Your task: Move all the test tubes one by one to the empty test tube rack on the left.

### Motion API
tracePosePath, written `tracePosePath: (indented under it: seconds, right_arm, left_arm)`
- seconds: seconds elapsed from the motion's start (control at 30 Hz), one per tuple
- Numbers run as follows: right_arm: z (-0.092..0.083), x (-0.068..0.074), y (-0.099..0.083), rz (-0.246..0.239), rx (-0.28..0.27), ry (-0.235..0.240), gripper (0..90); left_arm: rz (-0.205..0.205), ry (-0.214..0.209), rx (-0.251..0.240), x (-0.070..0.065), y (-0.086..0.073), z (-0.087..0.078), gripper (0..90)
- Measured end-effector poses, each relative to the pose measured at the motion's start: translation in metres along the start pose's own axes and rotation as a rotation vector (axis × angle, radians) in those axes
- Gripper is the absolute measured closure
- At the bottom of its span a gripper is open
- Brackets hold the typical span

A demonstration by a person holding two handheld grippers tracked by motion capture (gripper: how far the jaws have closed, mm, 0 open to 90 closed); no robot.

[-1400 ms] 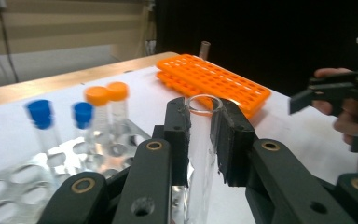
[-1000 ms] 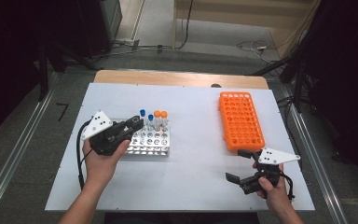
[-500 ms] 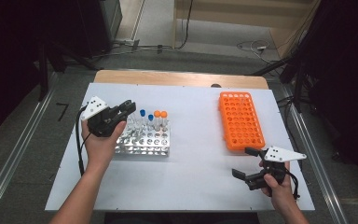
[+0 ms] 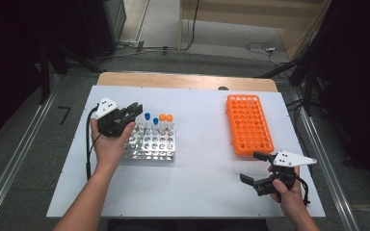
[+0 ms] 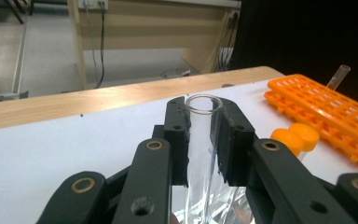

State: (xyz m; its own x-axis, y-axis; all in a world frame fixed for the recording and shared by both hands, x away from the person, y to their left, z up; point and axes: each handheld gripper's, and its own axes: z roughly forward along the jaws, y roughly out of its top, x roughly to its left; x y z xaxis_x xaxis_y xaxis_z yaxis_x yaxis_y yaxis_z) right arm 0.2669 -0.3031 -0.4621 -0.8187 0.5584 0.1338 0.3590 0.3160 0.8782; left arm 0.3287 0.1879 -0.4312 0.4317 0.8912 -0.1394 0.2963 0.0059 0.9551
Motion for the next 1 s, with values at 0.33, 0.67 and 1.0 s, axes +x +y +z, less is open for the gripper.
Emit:
tracePosePath:
  seconds: [0.33,0.67,1.0]
  right_arm:
    - [0.000,0.001,0.000,-0.003,0.000,-0.006,0.0]
    - [0.000,-0.001,0.000,0.003,-0.007,-0.011,0.0]
    - [-0.004,-0.008,0.002,0.048,-0.042,-0.017,0.0]
  left_arm:
    - [0.054,0.034,0.087,-0.007,-0.010,0.006,75.1]
    - [0.003,0.027,0.079,-0.008,-0.009,-0.008,50.1]
    - [-0.022,-0.101,0.071,-0.038,-0.010,-0.041,9.6]
